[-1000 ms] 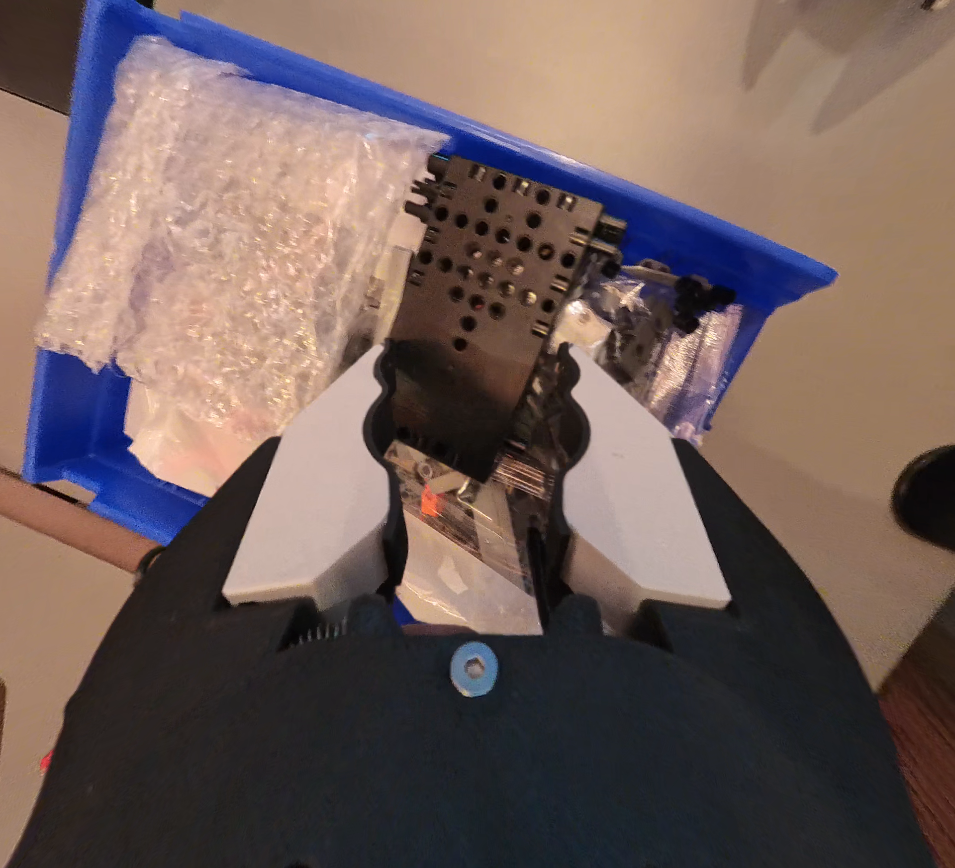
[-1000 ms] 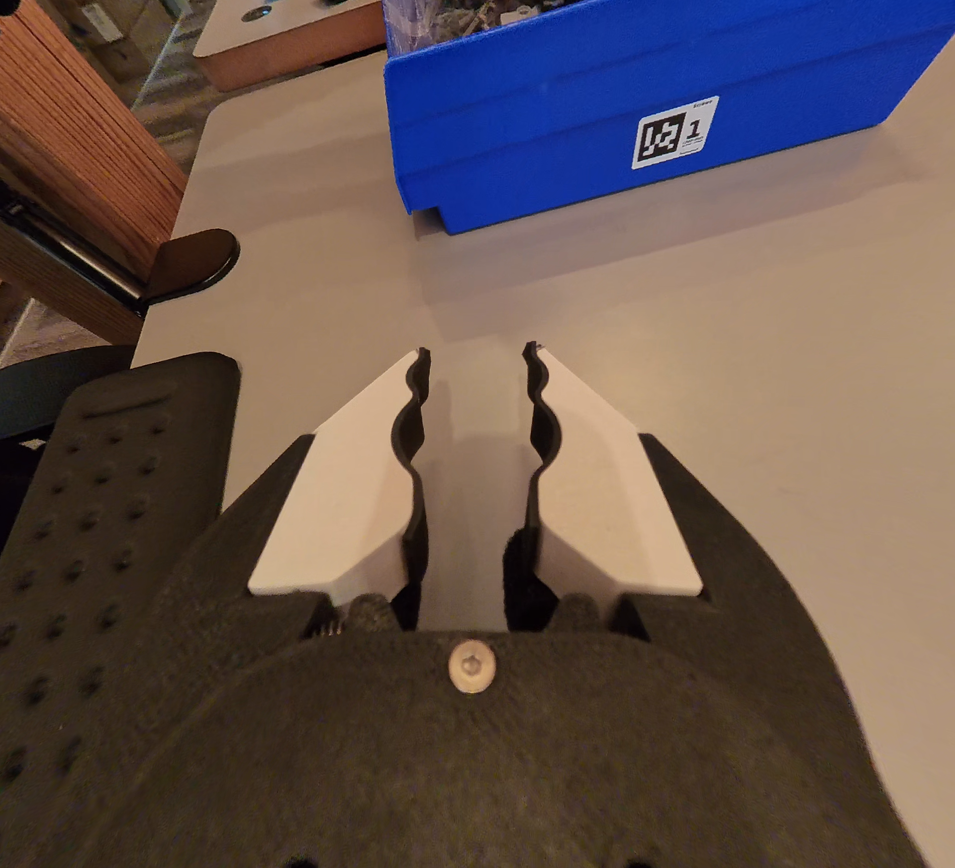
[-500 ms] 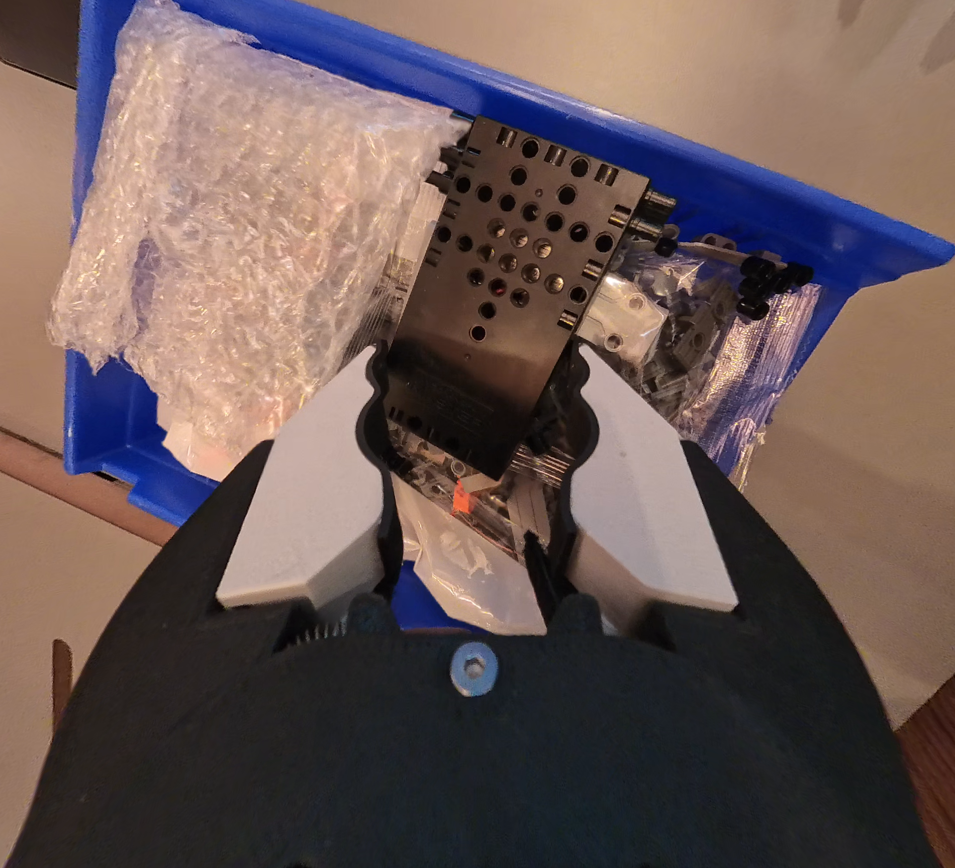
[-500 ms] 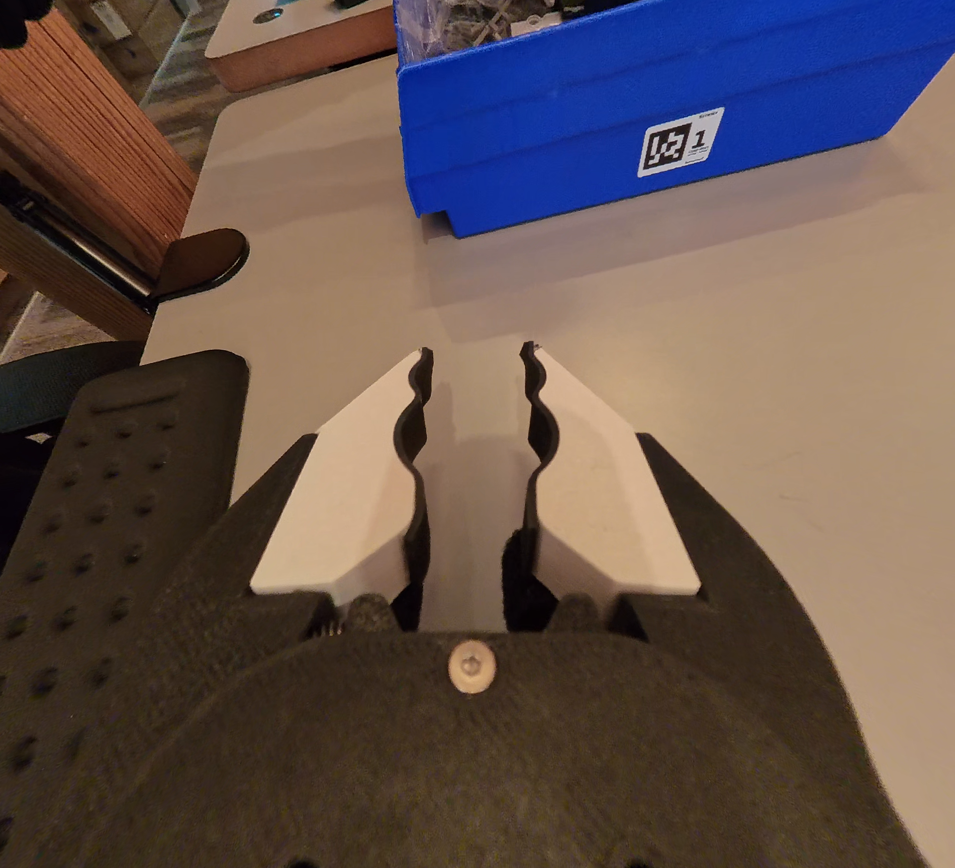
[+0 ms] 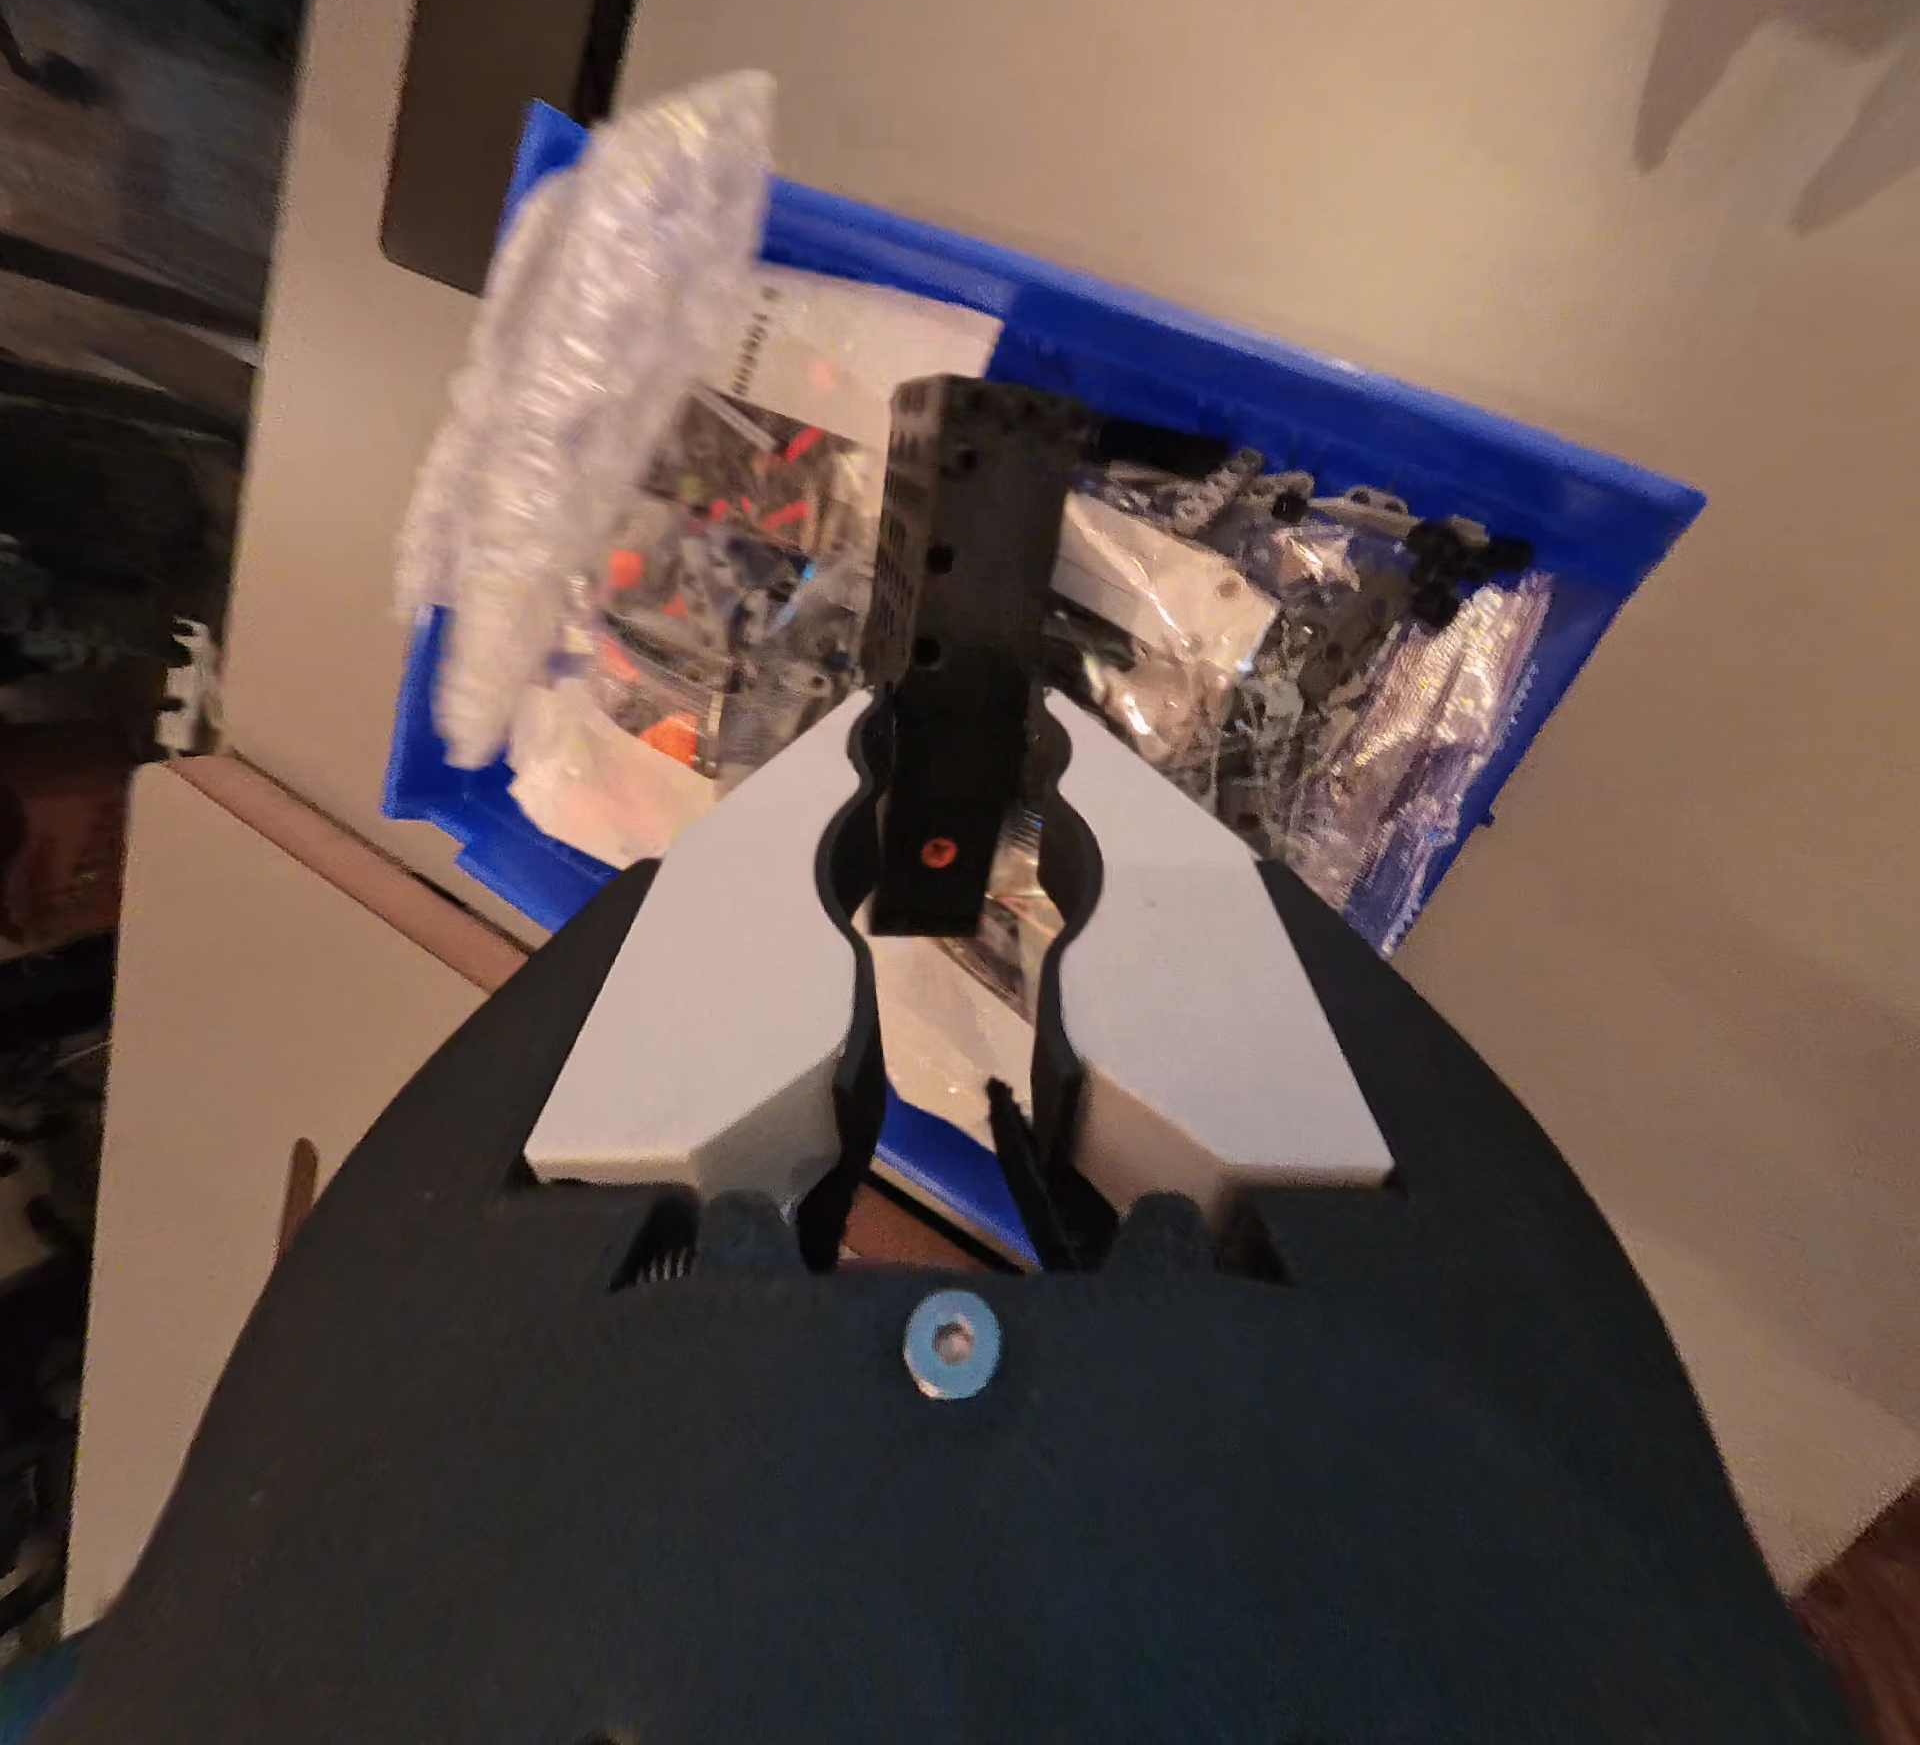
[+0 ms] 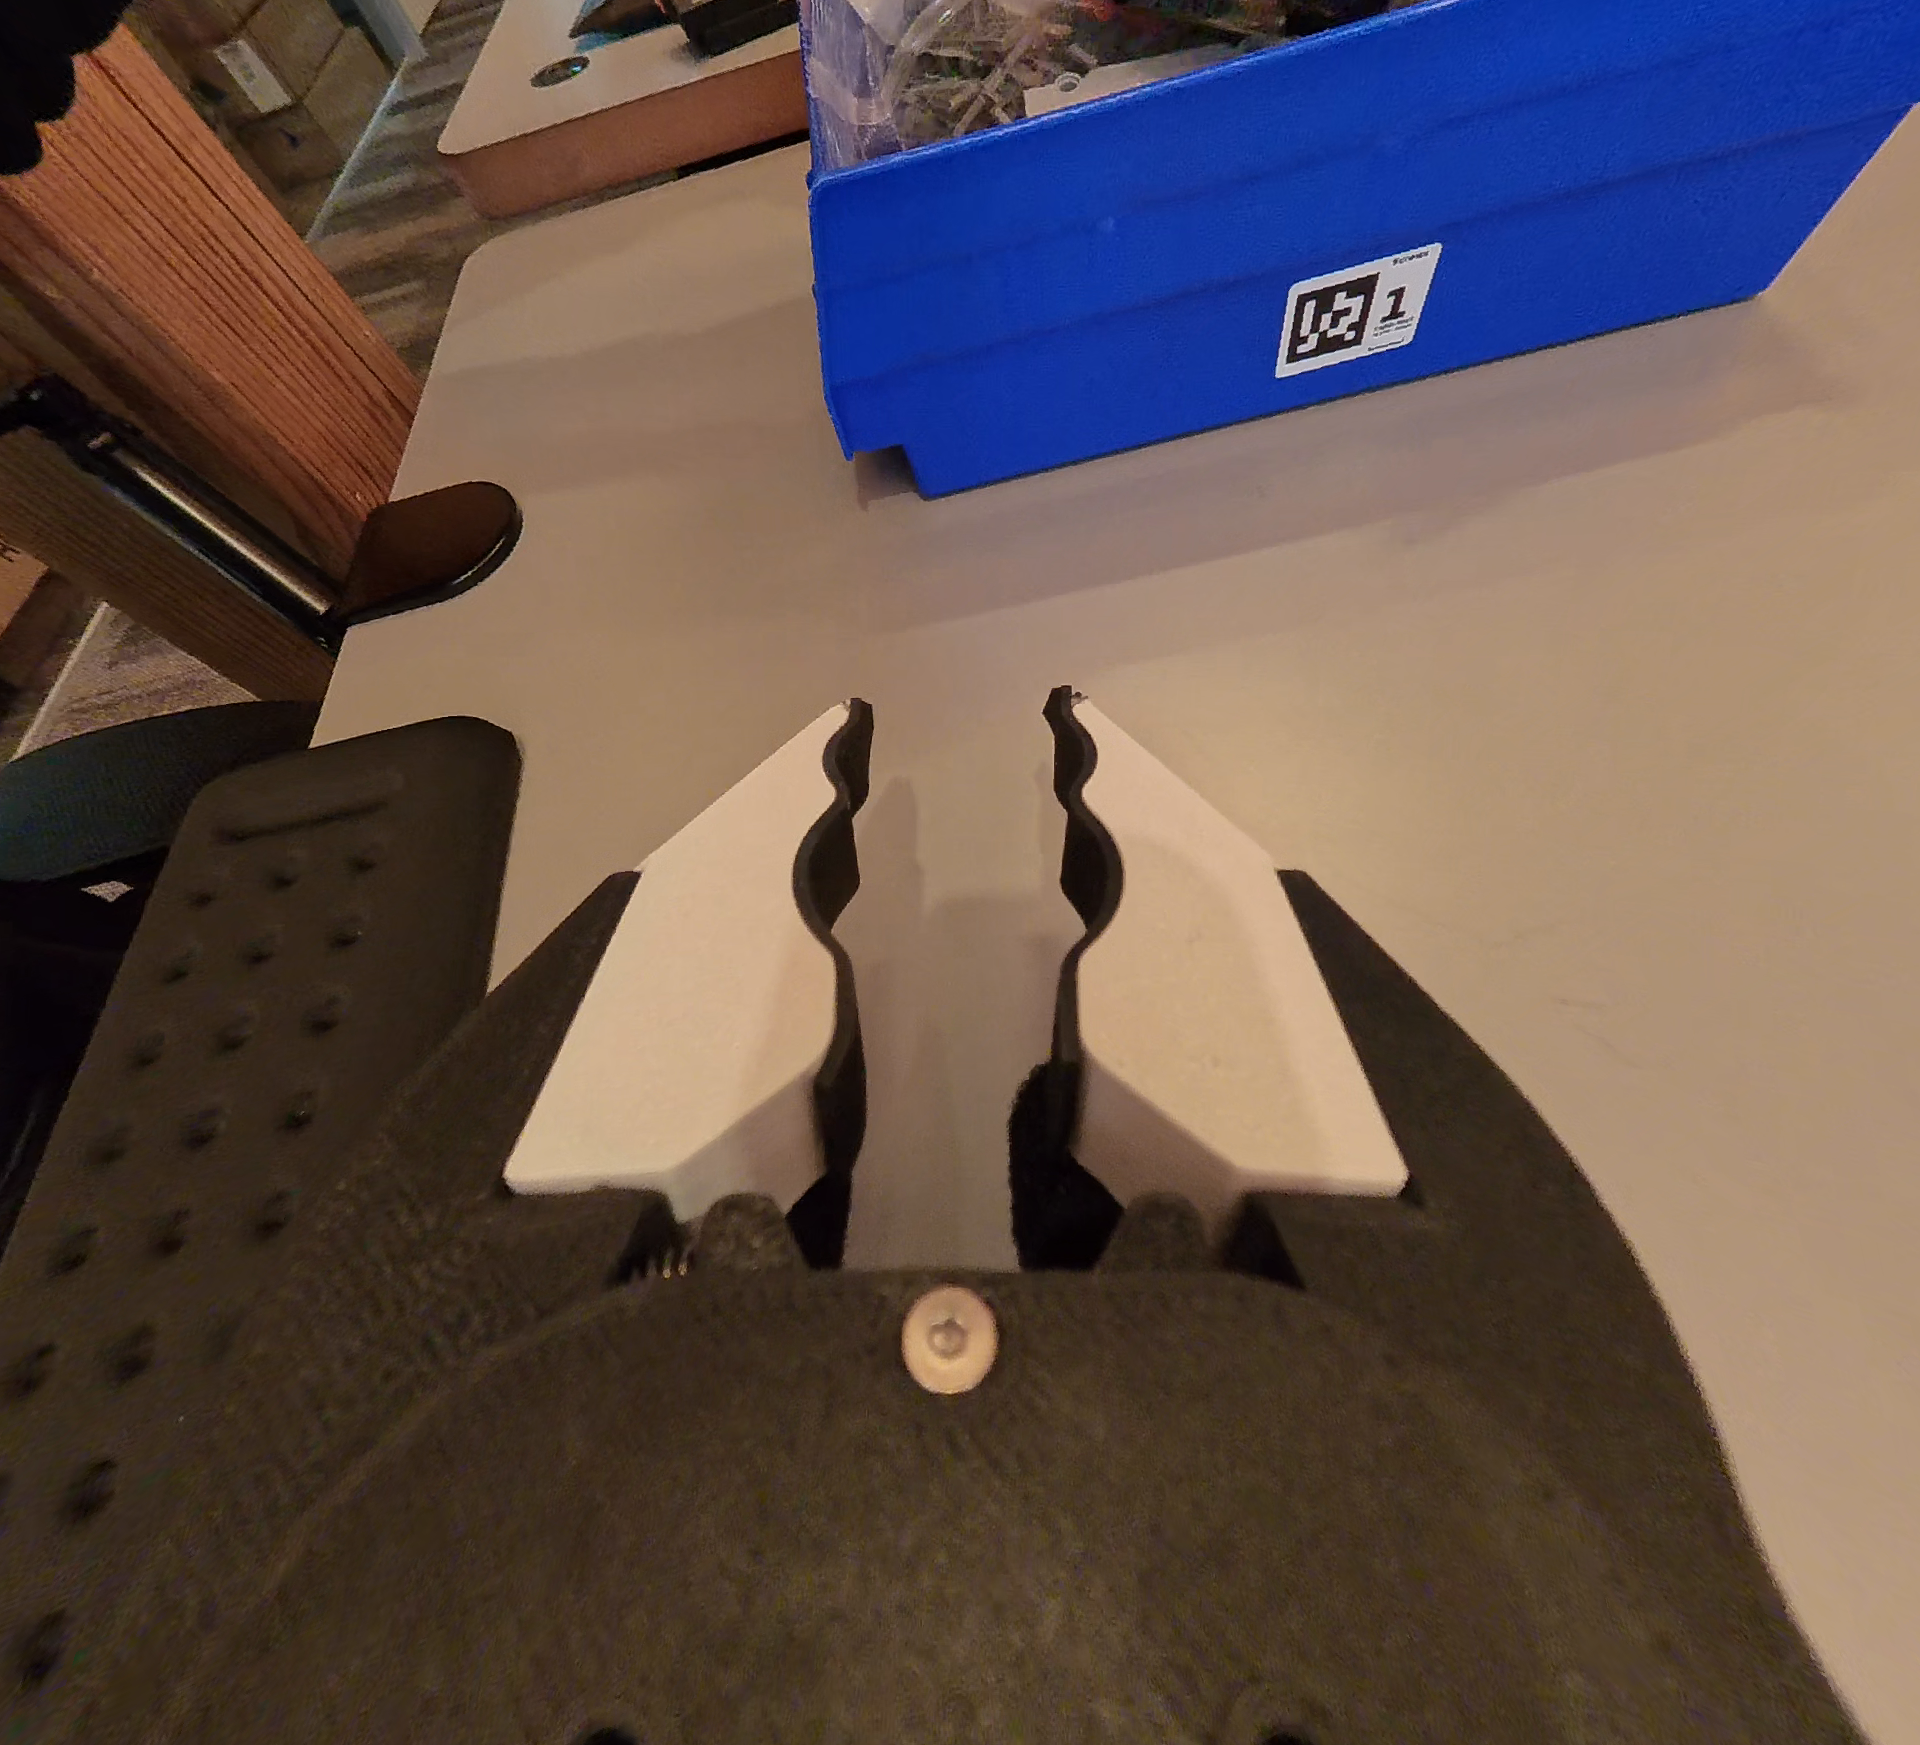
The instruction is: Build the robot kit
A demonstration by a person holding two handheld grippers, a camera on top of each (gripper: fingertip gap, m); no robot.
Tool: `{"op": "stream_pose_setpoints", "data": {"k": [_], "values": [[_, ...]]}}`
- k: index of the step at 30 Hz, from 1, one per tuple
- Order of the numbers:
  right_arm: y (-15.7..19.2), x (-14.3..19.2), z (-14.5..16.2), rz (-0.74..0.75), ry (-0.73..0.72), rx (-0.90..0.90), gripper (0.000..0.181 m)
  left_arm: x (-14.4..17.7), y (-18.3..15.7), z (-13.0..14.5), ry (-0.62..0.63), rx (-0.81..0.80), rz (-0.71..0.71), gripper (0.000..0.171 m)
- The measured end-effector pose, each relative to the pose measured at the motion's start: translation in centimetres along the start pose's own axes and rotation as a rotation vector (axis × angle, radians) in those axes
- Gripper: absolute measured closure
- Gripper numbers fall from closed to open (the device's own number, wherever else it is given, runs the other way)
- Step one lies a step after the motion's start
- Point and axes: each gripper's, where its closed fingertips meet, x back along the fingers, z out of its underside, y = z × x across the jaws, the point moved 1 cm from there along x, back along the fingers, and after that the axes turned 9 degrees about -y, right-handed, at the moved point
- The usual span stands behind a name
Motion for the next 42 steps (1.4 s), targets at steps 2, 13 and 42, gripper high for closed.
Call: {"op": "stream_pose_setpoints", "data": {"k": [2, 13, 42], "values": [[0.1, 0.0, 0.0, -0.001, 0.004, 0.003, 0.147, -0.6, -0.7, 0.9, 0.05, 0.023, 0.038, 0.141], [0.3, 0.0, 0.3, -0.012, 0.018, 0.006, 0.147, -3.2, -0.5, 2.5, 0.17, -0.016, 0.125, 0.075], [-1.9, 3.1, -2.9, 0.059, -0.078, 0.039, 0.146, 2.1, -0.9, -7.8, -0.081, -0.064, 0.156, 0.102]]}}
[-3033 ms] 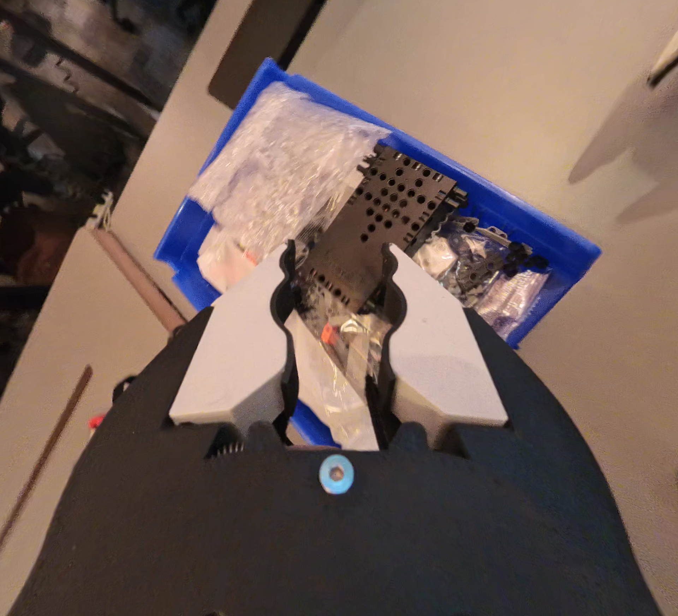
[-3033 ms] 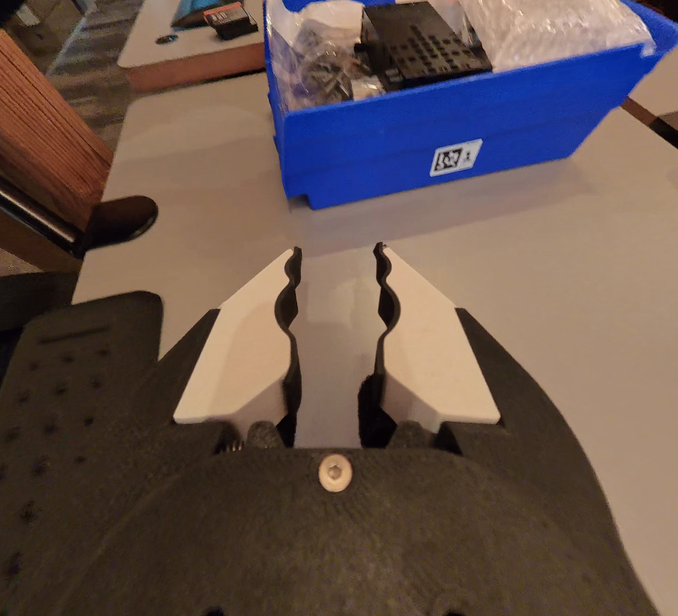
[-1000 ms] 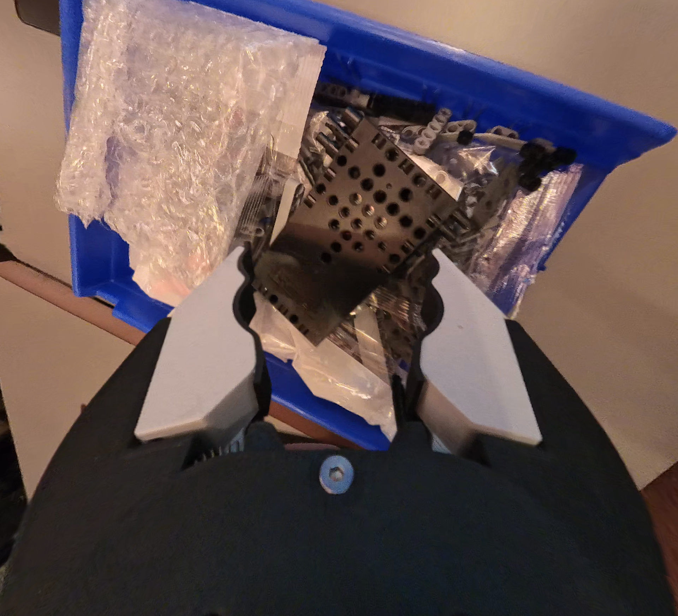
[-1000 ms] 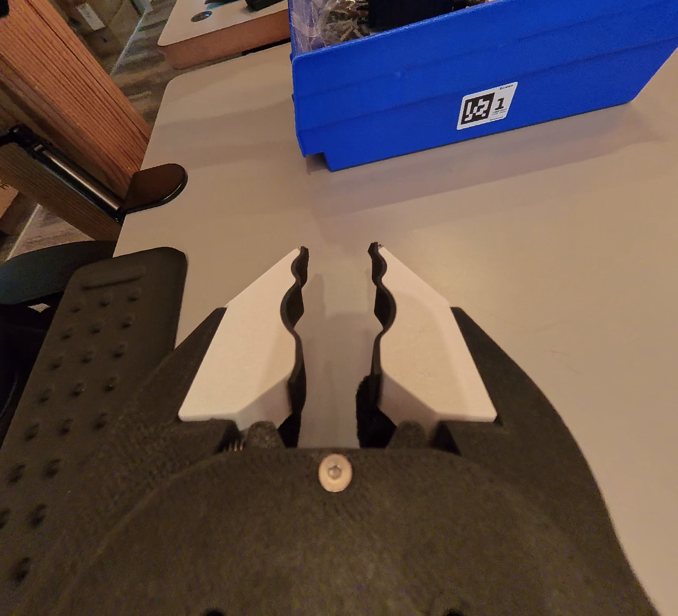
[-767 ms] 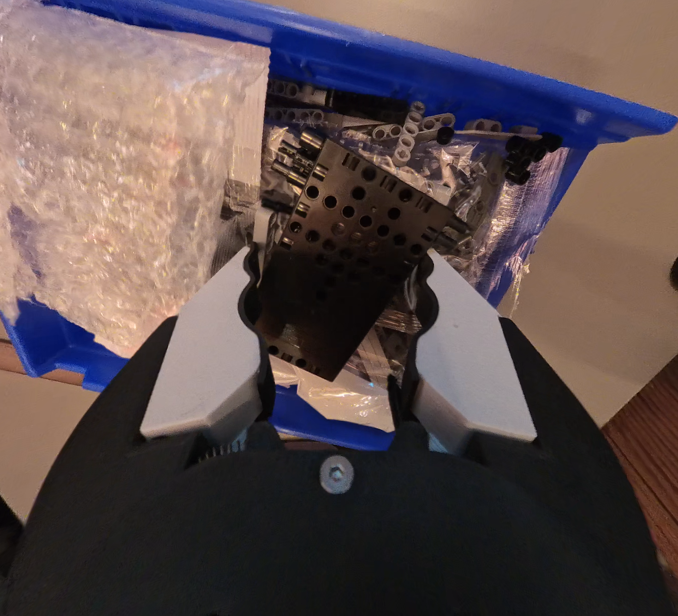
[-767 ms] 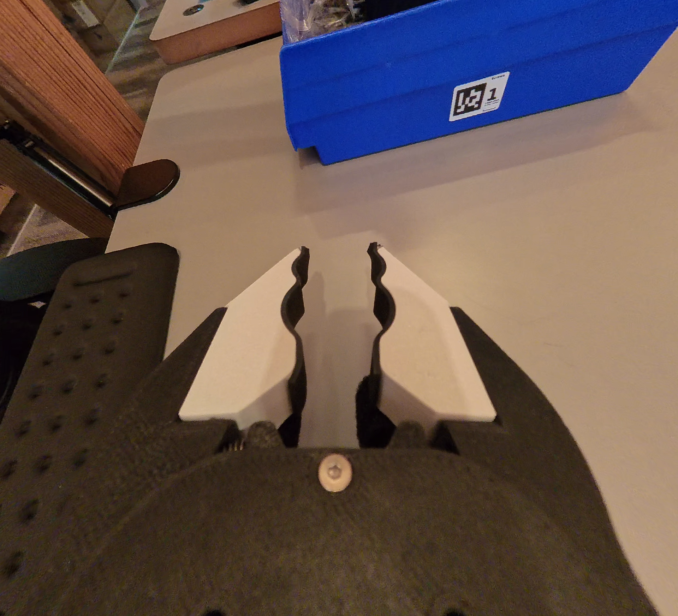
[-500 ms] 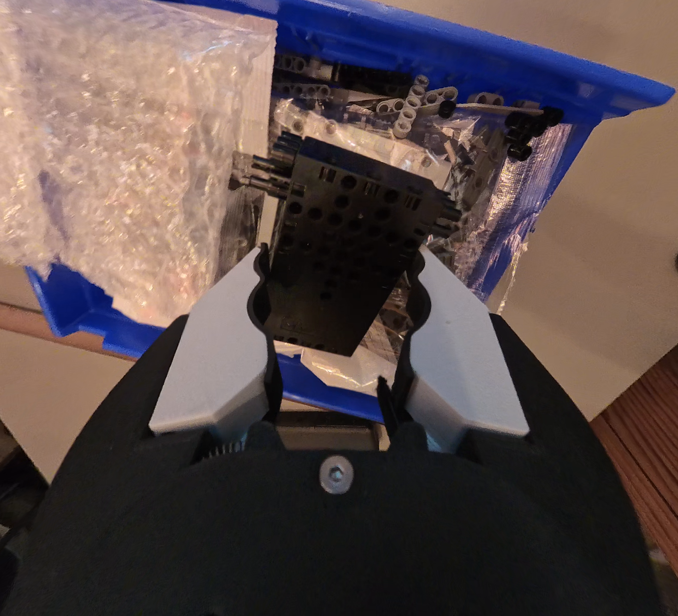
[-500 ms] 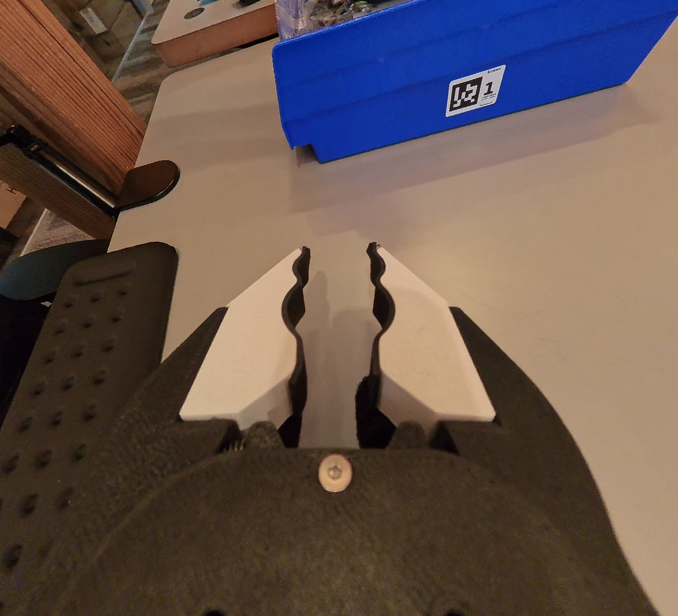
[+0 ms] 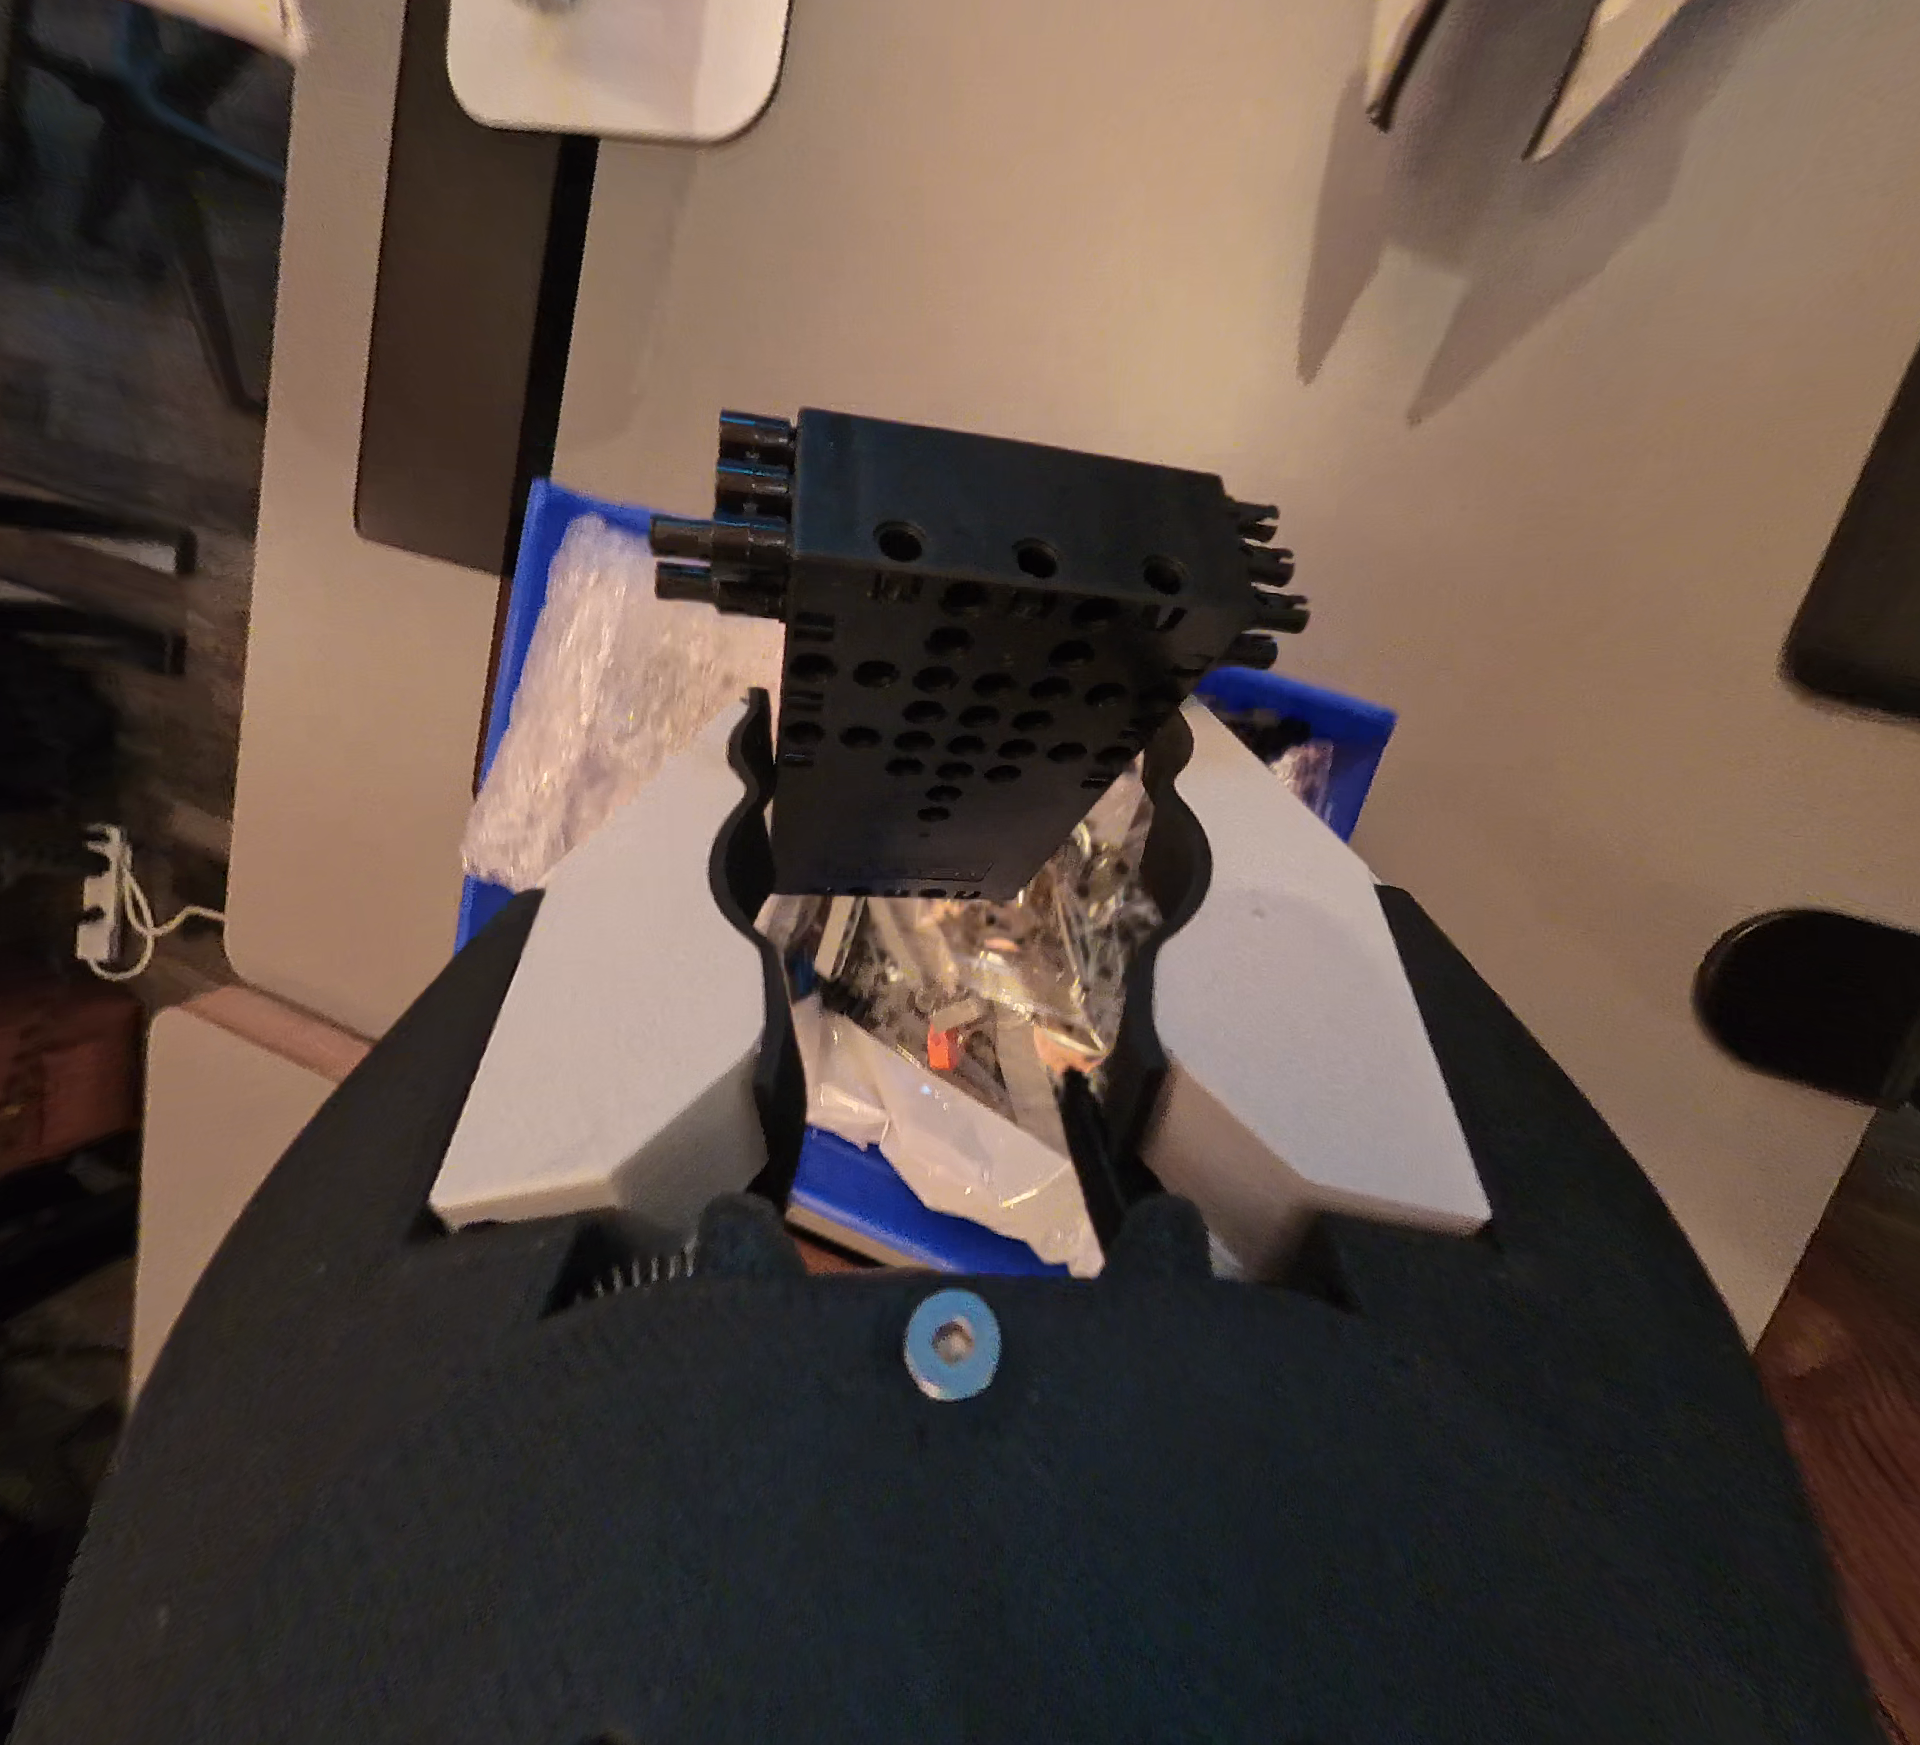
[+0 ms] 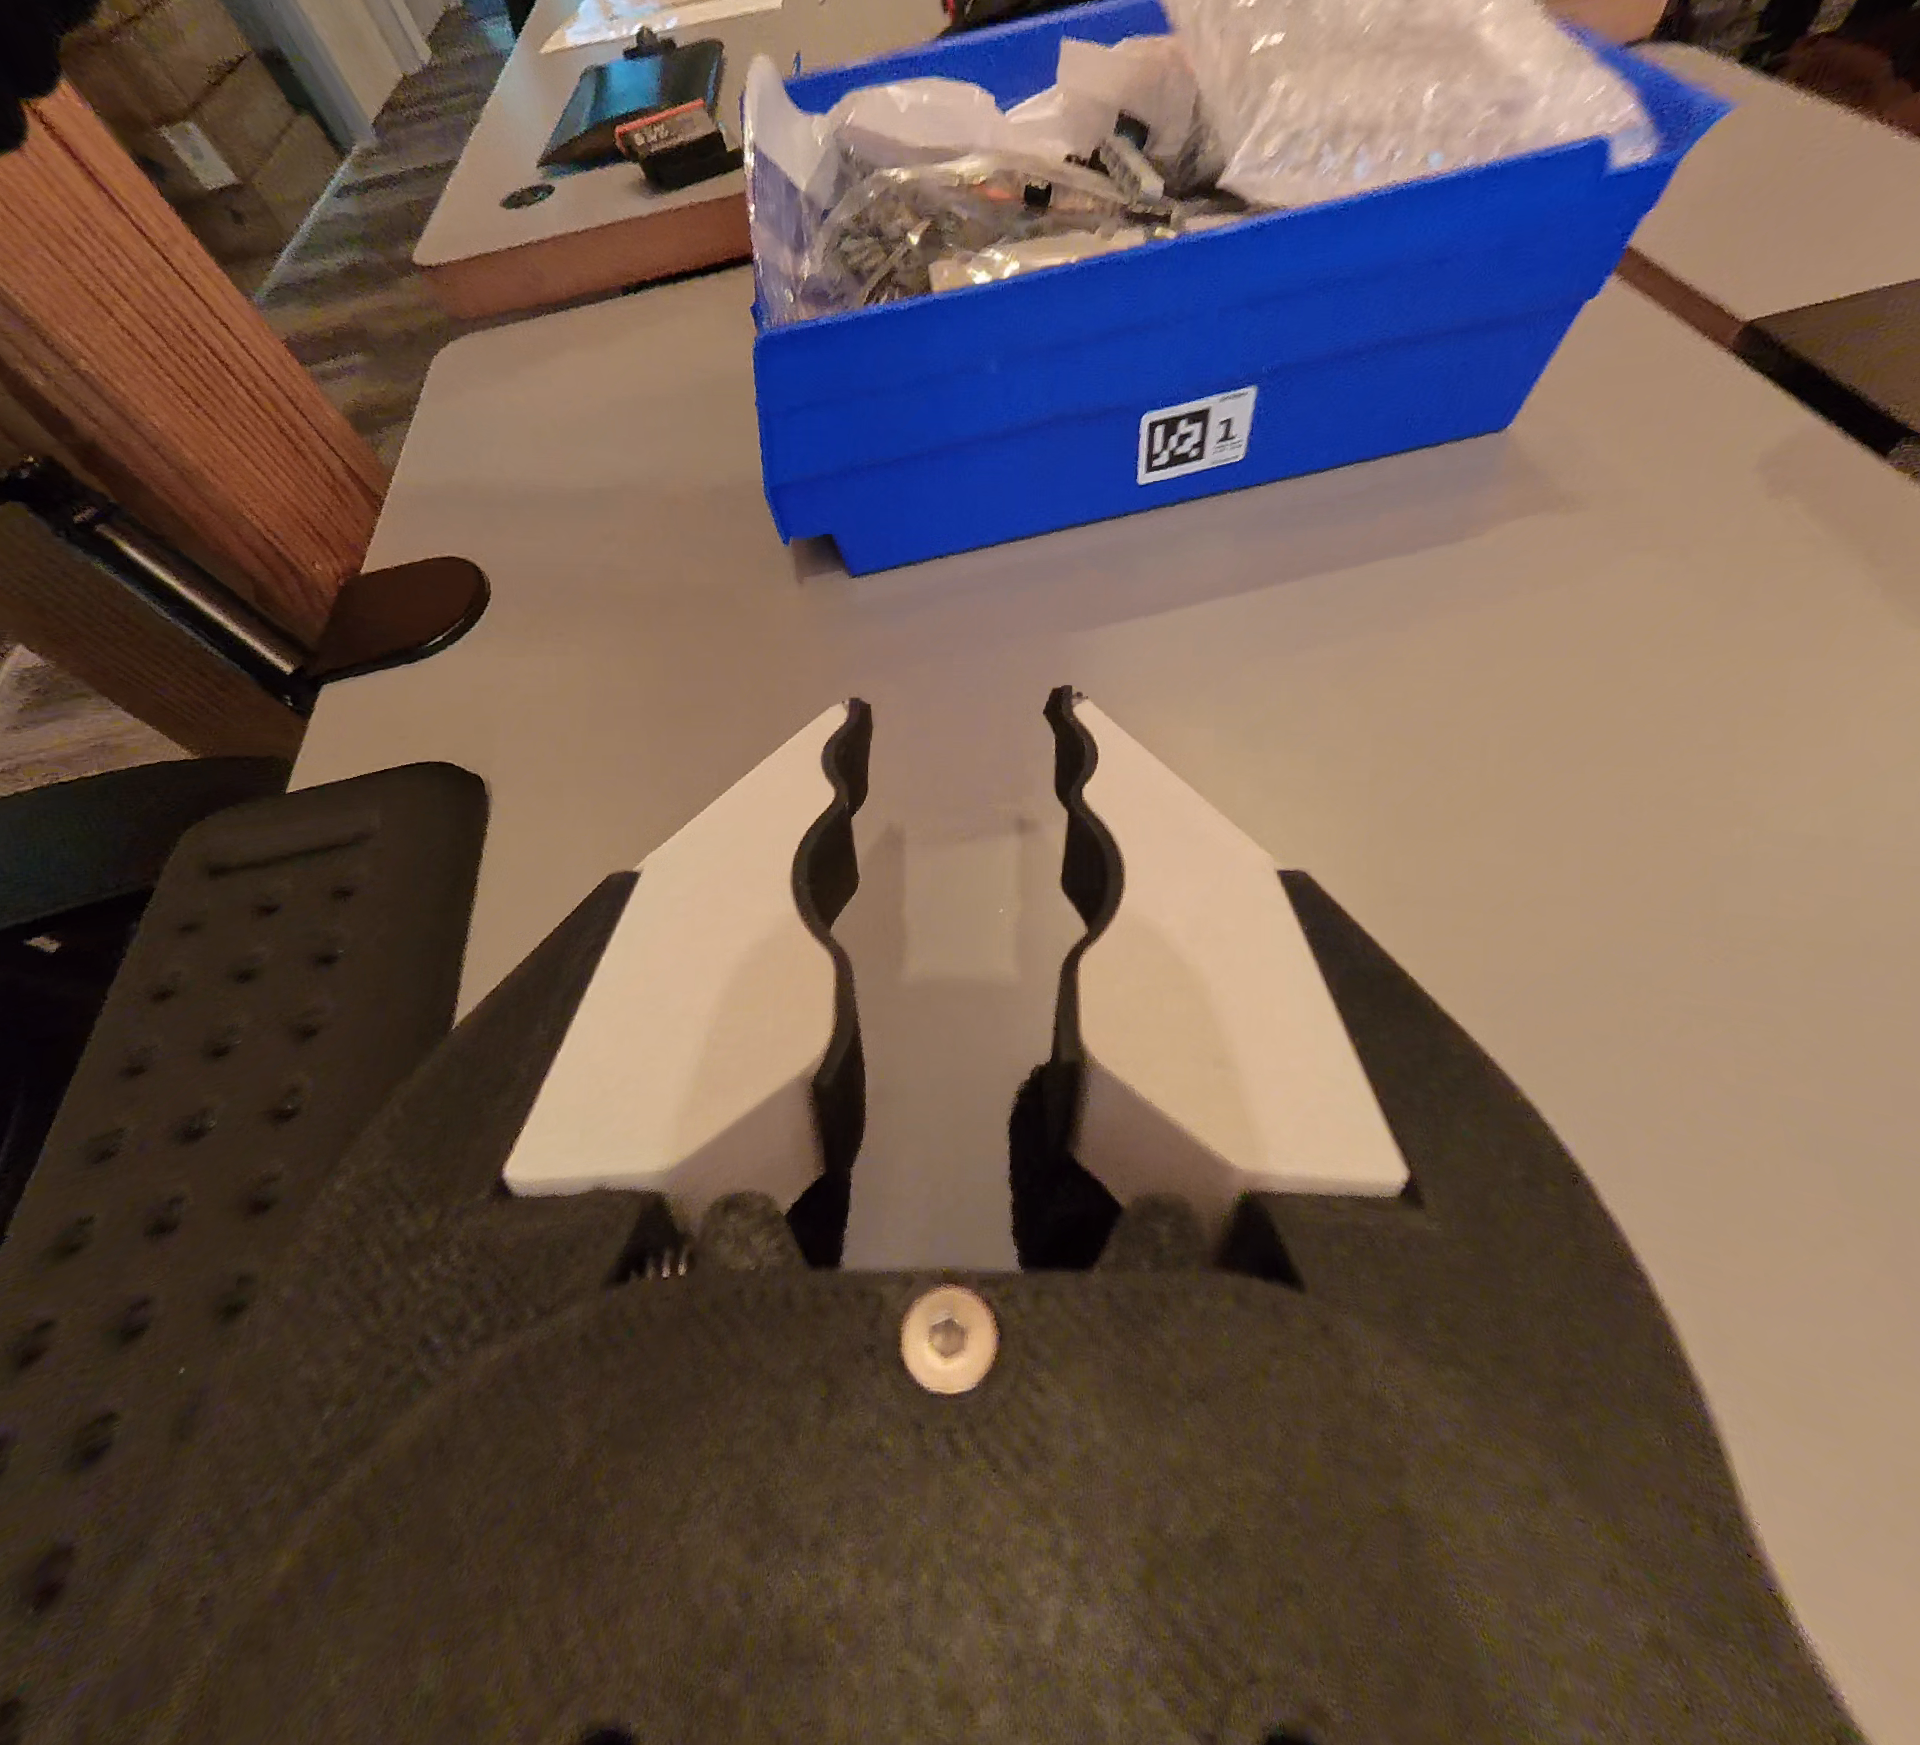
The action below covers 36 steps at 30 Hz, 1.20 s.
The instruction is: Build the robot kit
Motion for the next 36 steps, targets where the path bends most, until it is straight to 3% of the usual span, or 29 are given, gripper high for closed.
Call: {"op": "stream_pose_setpoints", "data": {"k": [7, 10, 15, 19, 23, 29, 36], "values": [[-2.2, 3.9, -2.3, 0.061, -0.062, 0.024, 0.14, -3.5, -3.4, -8.5, -0.059, -0.135, 0.126, 0.102], [-4.5, 7.4, -3.1, 0.152, -0.074, 0.084, 0.139, -7.3, -5.3, -11.7, -0.037, -0.206, 0.19, 0.103], [-8.0, 14.1, -2.0, 0.282, -0.056, 0.2, 0.139, -15.2, -8.9, -14.8, 0.0, -0.279, 0.302, 0.103], [-10.2, 17.0, -0.1, 0.31, -0.046, 0.148, 0.141, -21.0, -11.6, -15.3, 0.057, -0.316, 0.373, 0.103], [-10.2, 17.6, 1.0, 0.25, -0.05, 0.106, 0.144, -24.4, -13.1, -15.7, 0.094, -0.322, 0.412, 0.103], [-10.2, 16.4, 4.3, 0.225, 0.105, 0.14, 0.142, -27.9, -14.3, -15.4, 0.155, -0.325, 0.43, 0.103], [-10.4, 16.1, 6.3, 0.194, 0.168, 0.102, 0.139, -29.9, -15.5, -15.2, 0.061, -0.239, 0.43, 0.103]]}}
